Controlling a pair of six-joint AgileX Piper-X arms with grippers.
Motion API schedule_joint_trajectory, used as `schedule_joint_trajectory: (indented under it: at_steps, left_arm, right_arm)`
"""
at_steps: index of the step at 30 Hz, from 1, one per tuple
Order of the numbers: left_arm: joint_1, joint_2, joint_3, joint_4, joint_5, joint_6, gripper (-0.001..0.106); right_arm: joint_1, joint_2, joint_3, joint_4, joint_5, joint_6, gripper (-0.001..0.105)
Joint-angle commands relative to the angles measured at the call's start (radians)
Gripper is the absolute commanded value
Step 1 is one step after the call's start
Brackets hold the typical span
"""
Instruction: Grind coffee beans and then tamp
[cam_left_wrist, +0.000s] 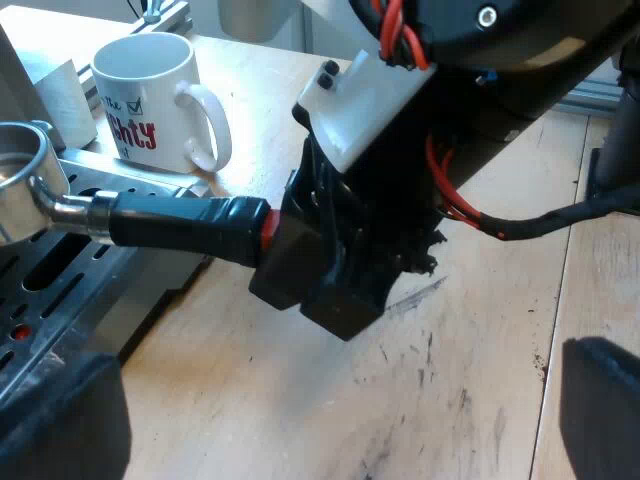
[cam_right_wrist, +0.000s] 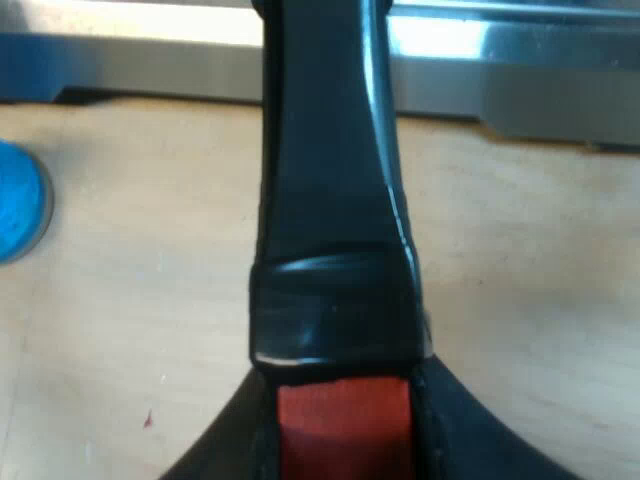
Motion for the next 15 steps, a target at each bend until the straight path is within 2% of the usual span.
schedule_joint_trajectory:
  at_steps: [1,8,15]
  left_arm:
    - [-0.002,-0.006,-0.012,-0.007,0.009,0.007,0.088]
    - [-0.002,-0.006,-0.016,0.004,0.014,0.007,0.088]
    - [-0.002,-0.008,-0.085,0.123,-0.003,0.023,0.088]
  right_arm:
    - [0.011,-0.010,-0.013,-0.014,0.061,0.003,0.000]
    - [0.051,-0.013,-0.013,-0.010,0.072,0.010,0.000]
    - [0.062,-0.065,-0.013,0.044,0.068,-0.002,0.000]
